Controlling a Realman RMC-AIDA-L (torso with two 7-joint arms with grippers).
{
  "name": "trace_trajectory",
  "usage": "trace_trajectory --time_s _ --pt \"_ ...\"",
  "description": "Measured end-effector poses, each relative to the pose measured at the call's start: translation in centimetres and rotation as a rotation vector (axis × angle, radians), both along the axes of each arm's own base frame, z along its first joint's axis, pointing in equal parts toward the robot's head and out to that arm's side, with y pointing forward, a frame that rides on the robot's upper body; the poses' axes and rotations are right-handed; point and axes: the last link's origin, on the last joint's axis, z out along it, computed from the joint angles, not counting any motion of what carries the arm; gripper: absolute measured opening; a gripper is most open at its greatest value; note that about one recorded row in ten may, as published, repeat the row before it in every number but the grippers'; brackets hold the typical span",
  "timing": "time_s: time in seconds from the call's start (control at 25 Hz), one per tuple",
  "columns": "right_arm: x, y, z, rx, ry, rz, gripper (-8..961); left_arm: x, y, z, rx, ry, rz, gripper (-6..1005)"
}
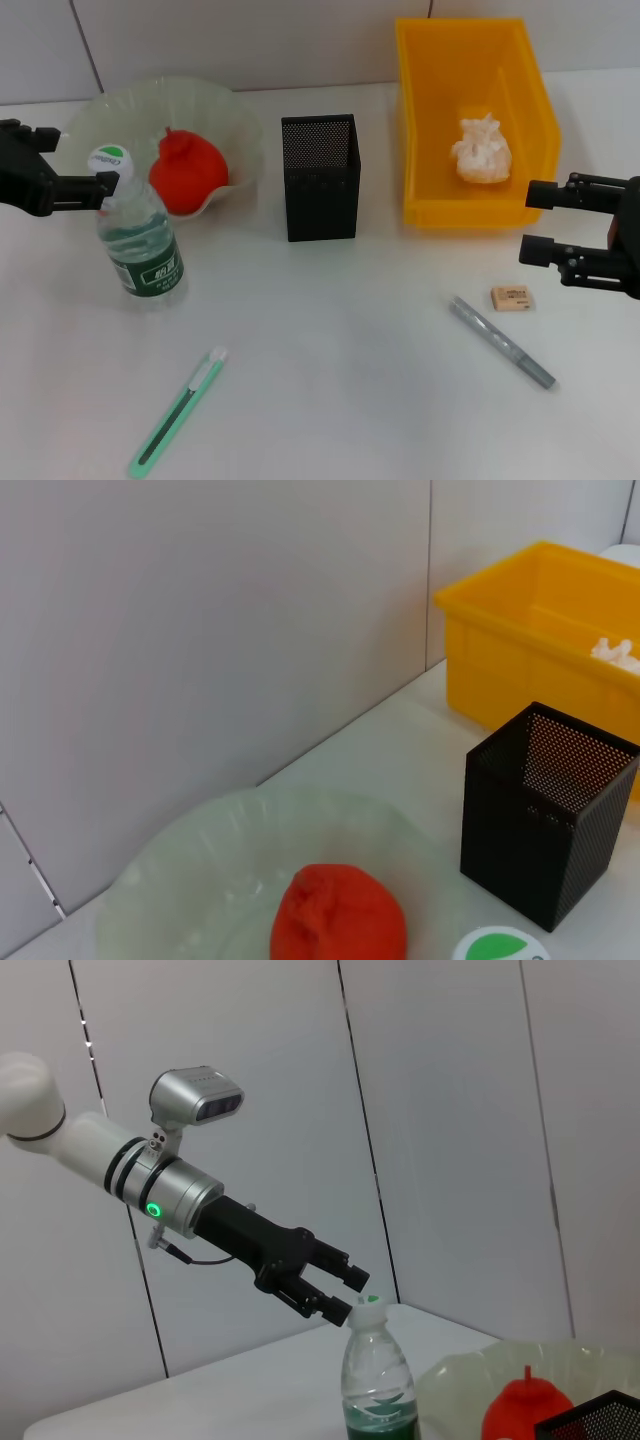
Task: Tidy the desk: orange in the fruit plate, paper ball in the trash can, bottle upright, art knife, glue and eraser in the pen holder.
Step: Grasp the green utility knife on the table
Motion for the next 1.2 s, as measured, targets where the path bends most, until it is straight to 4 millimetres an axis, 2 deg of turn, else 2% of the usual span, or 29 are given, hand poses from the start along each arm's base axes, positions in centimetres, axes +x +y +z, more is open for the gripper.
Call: trace_trajectory --time_s 0.4,0.64,0.84,1.2 --pt "0.0 0.1 0.1 0.006 -0.002 -0.003 636 0.0 -0.7 -0.2 -0.030 -0.023 0.001 810" --pt "0.1 0.2 0.0 0.008 -0.007 -0.006 636 0.7 -0.9 -0.3 -0.040 -0.051 -0.019 810" --pt "0.0 0.2 0.0 0.010 -0.008 -0.006 635 2.3 -1.4 0.5 -0.028 -0.126 -0.087 810" --pt "0.1 0.2 0.2 0.014 -0.003 -0.009 635 3.0 -2.1 1.0 -0.009 -0.237 -0.208 810"
